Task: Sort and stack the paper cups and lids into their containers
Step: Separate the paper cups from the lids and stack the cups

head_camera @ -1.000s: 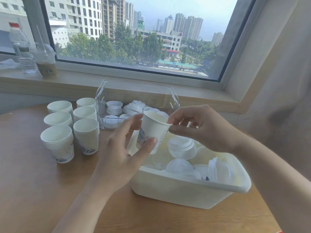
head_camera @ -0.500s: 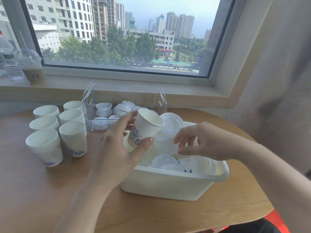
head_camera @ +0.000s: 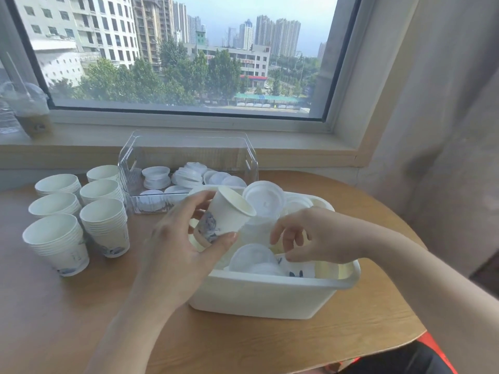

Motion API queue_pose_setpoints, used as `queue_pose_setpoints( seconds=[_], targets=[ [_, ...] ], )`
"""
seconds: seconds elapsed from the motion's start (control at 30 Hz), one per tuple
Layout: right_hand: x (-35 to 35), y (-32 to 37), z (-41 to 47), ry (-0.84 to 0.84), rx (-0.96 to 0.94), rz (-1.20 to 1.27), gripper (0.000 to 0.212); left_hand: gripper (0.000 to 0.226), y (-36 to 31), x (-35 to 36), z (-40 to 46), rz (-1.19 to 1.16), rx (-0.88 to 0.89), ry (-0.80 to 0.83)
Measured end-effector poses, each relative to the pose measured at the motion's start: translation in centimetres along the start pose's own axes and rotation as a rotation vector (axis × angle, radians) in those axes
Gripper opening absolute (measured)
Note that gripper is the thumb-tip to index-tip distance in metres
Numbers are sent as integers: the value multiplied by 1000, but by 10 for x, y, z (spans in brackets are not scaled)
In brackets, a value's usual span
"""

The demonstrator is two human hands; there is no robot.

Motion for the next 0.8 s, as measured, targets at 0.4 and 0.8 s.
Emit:
queue_pose_setpoints(
  seconds=[0.4, 0.8],
  targets=[
    [-40, 22, -10, -314, -283, 220, 19, 71, 3, 1, -1, -8, -65, -20],
    [-57, 31, -20, -653, -445, 372, 26, 67, 1, 0, 0, 23, -11, -44]
  ],
)
Point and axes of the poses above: each hand's wrist, its own z-axis towards the middle knuckle, its own x-axis out of the palm, y = z × x, the point moved 5 cm from there along z, towards the middle knuckle, and after that the axes turned 13 degrees about z, right-handed, at the moved point
